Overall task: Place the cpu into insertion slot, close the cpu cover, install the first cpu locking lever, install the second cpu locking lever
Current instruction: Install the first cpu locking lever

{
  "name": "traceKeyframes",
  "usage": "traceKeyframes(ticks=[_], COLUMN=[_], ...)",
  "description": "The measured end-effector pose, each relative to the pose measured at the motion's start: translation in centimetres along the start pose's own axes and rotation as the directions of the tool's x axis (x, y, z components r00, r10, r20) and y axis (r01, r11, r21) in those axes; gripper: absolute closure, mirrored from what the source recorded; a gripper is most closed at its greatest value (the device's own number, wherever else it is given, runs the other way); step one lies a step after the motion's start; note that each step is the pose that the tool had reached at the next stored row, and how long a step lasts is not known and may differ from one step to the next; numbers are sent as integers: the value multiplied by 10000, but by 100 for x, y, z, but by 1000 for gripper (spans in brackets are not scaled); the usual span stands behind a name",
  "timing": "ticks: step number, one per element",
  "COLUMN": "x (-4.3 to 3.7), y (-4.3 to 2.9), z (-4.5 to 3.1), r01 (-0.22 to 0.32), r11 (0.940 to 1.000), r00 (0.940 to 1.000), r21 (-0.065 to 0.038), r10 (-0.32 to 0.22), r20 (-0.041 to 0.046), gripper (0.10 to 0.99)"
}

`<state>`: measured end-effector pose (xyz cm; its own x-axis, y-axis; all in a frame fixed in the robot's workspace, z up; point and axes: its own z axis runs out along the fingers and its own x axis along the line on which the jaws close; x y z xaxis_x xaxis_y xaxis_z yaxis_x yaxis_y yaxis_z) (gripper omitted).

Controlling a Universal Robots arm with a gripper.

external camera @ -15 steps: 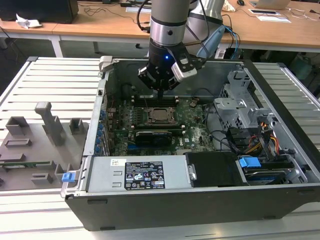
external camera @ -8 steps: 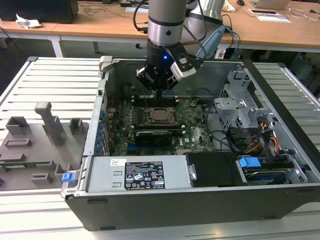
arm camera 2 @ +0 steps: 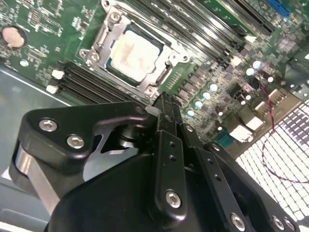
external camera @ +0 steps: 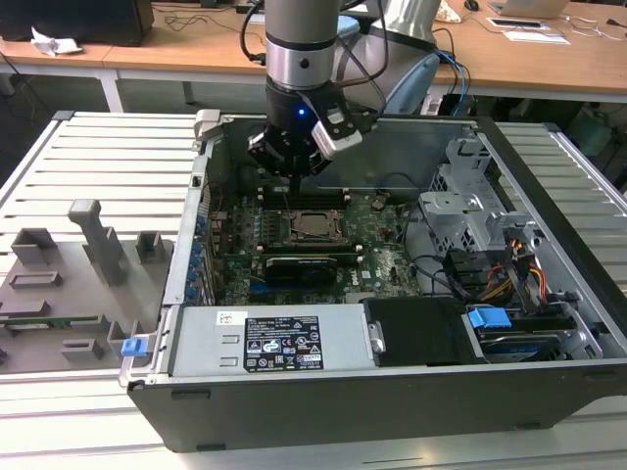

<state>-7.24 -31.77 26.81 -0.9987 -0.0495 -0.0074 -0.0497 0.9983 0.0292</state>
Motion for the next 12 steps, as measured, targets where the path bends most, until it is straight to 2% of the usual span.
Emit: traceKeyframes(ticks=[3,5,7,12], x=[64,170,229,284], y=[3,8,12,67], z=[1,1,2,9], r01=[-52,-64,-68,-68], r11=[10000,10000,10000,10000], r00=[10000,10000,10000,10000], r21=[1,1,1,1], r10=[52,64,68,68], r20=[1,3,7,7], gripper=[980,980,980,980])
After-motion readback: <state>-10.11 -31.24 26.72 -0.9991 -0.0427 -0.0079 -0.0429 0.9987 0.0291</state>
